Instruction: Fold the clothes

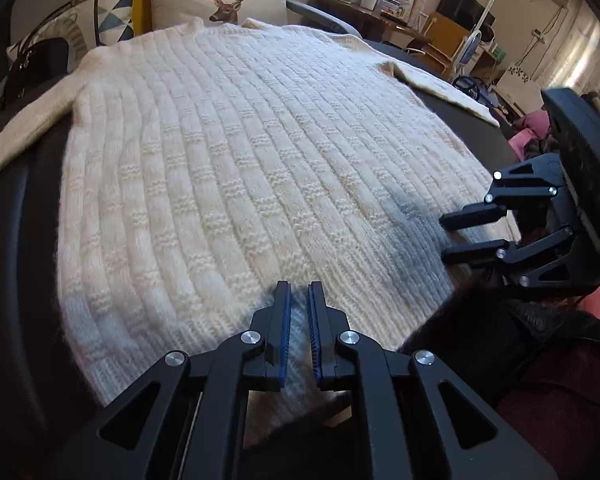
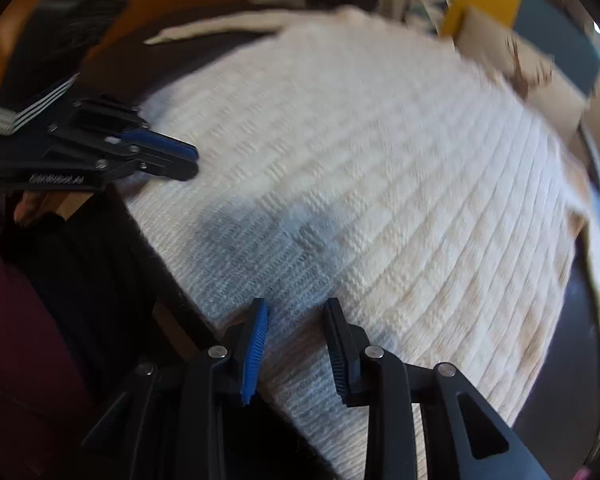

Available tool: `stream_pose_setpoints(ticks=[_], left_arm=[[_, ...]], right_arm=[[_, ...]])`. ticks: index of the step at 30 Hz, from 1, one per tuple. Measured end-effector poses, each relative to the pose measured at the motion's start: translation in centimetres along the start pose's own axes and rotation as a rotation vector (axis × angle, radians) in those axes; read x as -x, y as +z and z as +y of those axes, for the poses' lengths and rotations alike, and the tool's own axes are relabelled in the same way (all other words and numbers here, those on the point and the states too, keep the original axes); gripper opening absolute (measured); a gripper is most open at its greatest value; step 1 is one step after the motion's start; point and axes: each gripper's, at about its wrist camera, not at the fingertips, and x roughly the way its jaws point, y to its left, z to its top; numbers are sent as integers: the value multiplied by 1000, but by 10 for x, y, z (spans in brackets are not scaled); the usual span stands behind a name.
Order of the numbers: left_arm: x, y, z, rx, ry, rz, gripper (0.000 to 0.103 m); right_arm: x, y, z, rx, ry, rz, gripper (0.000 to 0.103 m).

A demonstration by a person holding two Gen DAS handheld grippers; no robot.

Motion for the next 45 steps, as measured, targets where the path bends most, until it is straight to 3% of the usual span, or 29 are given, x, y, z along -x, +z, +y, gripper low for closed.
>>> stream_pose_setpoints(ticks=[2, 6, 9, 12, 13, 14, 16, 19, 20, 24, 27, 30, 33, 36, 39, 42, 45], left_arm=[[3, 1, 6, 36, -30, 2, 9], [33, 19, 10, 114, -132, -109, 9], [42, 36, 30, 217, -144, -196, 9], [28, 50, 55, 313, -43, -176, 9], [21, 50, 63, 342, -35, -149, 9], [13, 50, 70, 370, -25, -122, 9], [-2, 41, 79, 395, 21, -87, 8], [4, 35, 82, 416, -20, -108, 8], [7, 35, 83, 424, -33, -120, 8], [30, 60, 92, 402, -66, -223, 8], [34, 92, 103, 394, -66, -280, 8], [8, 111, 116, 392, -10, -222, 8], [-16, 108, 125, 395, 44, -168, 8], [-25, 94, 134, 401, 74, -163, 8], [-23, 85, 138, 401, 96, -184, 7], [-17, 90, 134, 398, 112, -180, 7], [1, 117, 116, 314, 125, -233, 7]], right_arm=[[1, -1, -1, 11, -17, 12, 6], [9, 2, -7, 8, 2, 25, 5], [19, 19, -21, -33, 54, -39, 5], [20, 43, -45, -137, 63, -121, 10], [18, 51, -53, -176, 70, -140, 21], [14, 58, -59, -203, 41, -149, 25], [-5, 69, -70, -237, -4, -118, 25], [-32, 59, -82, -265, -55, -1, 26], [-34, 58, -81, -269, -65, -22, 29], [-41, 59, -82, -336, -93, -69, 31], [-38, 65, -86, -333, -65, -31, 31], [-24, 77, -89, -359, 17, -71, 31], [-22, 103, -96, -354, 51, -138, 32], [-45, 117, -101, -355, 29, -91, 35], [-74, 111, -102, -340, -30, 20, 46], [-74, 107, -97, -267, -44, -23, 48], [-75, 107, -95, -258, -60, -43, 48]])
